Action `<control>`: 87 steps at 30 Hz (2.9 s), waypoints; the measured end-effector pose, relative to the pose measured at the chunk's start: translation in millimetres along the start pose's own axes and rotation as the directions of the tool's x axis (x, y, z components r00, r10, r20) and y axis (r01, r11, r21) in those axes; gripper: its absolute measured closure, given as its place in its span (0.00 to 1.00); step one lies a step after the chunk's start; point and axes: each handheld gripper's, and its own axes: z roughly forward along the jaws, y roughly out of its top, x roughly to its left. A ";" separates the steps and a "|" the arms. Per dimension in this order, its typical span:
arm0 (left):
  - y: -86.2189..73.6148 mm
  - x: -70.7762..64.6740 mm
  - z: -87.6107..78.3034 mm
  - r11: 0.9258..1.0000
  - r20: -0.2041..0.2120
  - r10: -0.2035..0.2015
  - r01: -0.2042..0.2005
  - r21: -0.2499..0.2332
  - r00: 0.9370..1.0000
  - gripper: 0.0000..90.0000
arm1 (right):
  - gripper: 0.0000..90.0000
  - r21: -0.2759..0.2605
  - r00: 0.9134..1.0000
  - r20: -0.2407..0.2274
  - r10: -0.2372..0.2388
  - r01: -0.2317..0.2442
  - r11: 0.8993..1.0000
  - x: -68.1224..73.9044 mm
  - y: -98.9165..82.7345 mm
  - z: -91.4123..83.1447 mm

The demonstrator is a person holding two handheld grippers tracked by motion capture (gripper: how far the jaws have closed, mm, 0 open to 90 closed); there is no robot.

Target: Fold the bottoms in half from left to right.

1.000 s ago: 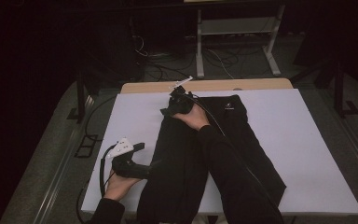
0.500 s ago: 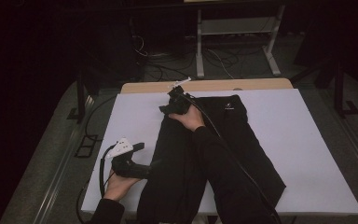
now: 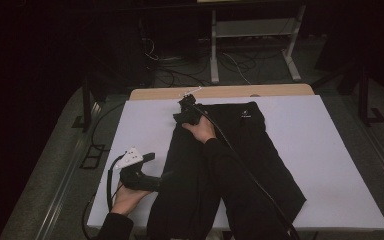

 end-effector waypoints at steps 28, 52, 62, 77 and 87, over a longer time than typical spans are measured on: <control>-6.0 -6.9 -7.5 1.000 -0.035 -0.021 0.022 0.018 0.999 0.00 | 0.96 0.029 0.997 0.070 -0.036 0.035 0.999 6.2 -3.0 -3.0; -25.4 -17.3 -30.6 0.984 -0.001 -0.026 0.026 0.178 1.000 0.00 | 0.96 -0.019 0.997 0.065 -0.029 0.031 0.999 17.1 -3.4 -19.4; -32.7 -13.4 -37.0 0.969 0.041 -0.060 0.048 0.244 0.997 0.00 | 0.96 -0.021 0.996 0.077 -0.052 0.054 0.998 22.3 -3.6 -24.0; -50.8 -13.8 -37.2 0.942 0.184 -0.099 0.033 0.333 0.978 0.07 | 0.96 -0.024 0.997 0.063 -0.037 0.038 0.999 18.3 -9.7 -25.2; -50.5 -13.9 -33.8 0.928 0.283 -0.152 0.038 0.371 0.947 0.29 | 0.96 -0.033 0.998 0.051 -0.034 0.036 0.999 21.9 -9.9 -25.0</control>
